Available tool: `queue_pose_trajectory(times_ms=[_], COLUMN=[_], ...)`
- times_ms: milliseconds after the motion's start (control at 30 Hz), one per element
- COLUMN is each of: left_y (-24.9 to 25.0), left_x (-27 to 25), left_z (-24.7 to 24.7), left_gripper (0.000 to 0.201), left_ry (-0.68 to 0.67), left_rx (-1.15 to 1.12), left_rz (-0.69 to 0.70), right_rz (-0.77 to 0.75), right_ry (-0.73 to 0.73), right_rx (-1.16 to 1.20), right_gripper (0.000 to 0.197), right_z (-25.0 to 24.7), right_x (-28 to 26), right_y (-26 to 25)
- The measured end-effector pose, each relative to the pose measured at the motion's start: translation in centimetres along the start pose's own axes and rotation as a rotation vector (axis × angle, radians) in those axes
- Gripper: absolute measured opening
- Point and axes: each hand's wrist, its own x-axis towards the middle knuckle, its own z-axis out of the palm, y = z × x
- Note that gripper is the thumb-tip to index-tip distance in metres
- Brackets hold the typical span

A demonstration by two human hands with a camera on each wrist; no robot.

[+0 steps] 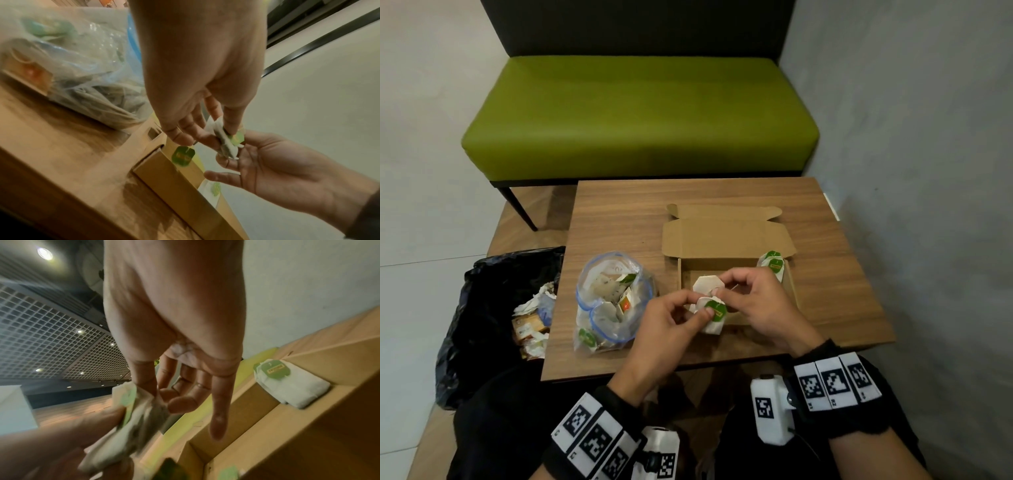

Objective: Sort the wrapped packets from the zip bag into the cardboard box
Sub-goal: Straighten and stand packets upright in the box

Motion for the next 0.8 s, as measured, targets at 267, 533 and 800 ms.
queue_pose_trajectory(times_ms=[267,533,800], left_y=[-0.2,-0.4,-0.6], left_x=[0.0,-0.1,-0.4], left_z=[0.8,1.1,0.5], left_gripper=[0.015,0.013,0.007], left_ry=[0.107,0.127,0.210], left_rx=[-0.053,-0.012,0.084], left_rz=[0.001,-0.036,-0.025], right_rz=[-0.007,-0.010,0.160], right_ry=[0.073,0.000,0.211], right_rx=[0.082,-0.216,-0.390], right_gripper=[0.006,0.006,0.002], right_z=[-1.7,-2.2,-8.9], right_x=[-1.6,-2.2,0.2], right_y=[-0.4,-0.7,1.2])
